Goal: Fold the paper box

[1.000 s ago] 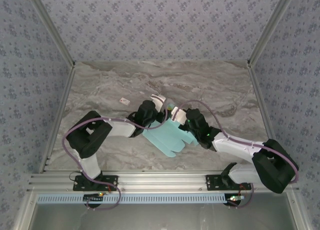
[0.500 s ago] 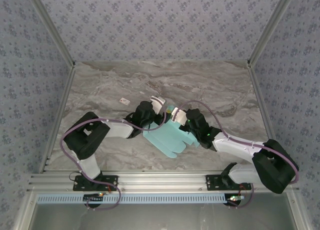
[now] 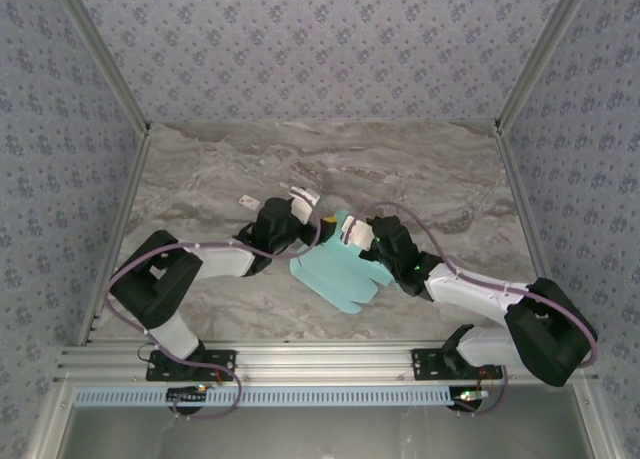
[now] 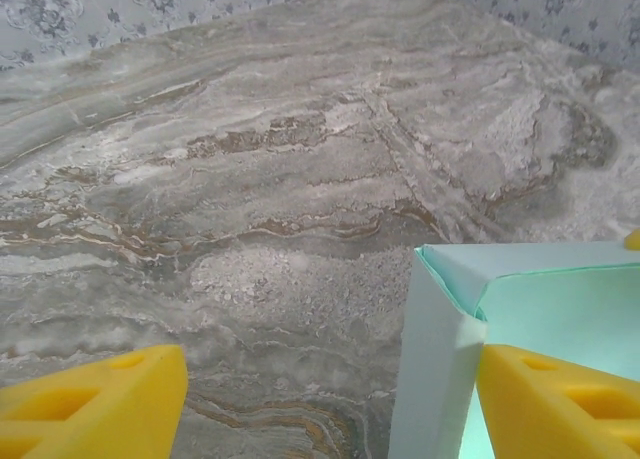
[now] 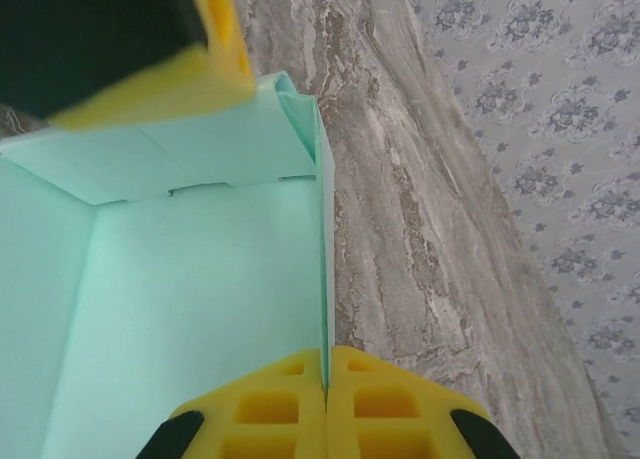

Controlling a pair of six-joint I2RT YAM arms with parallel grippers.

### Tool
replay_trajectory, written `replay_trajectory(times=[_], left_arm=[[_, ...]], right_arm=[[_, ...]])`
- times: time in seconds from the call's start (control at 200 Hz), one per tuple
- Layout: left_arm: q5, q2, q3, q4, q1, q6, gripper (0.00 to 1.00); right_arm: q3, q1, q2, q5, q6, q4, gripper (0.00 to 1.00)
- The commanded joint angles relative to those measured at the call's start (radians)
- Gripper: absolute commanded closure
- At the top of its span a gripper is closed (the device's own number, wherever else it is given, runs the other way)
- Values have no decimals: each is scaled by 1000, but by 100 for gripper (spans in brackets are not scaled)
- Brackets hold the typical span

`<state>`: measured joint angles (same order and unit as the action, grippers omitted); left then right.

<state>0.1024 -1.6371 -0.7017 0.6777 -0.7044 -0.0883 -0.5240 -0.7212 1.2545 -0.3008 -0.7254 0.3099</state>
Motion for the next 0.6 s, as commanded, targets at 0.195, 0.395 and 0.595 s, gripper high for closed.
replay_trajectory(times=[0.195,0.395,0.595], left_arm=[[65,130,16,5,79,-152,20],[112,97,-149,-271,109,-249,20],[222,17,-278,-435,115,-307,23]], right_arm=[[-32,-11,43,-58,-195,90,100],[-4,-41,109,-79,-316,213,100],[5,-72,170,-103,-398,308,100]])
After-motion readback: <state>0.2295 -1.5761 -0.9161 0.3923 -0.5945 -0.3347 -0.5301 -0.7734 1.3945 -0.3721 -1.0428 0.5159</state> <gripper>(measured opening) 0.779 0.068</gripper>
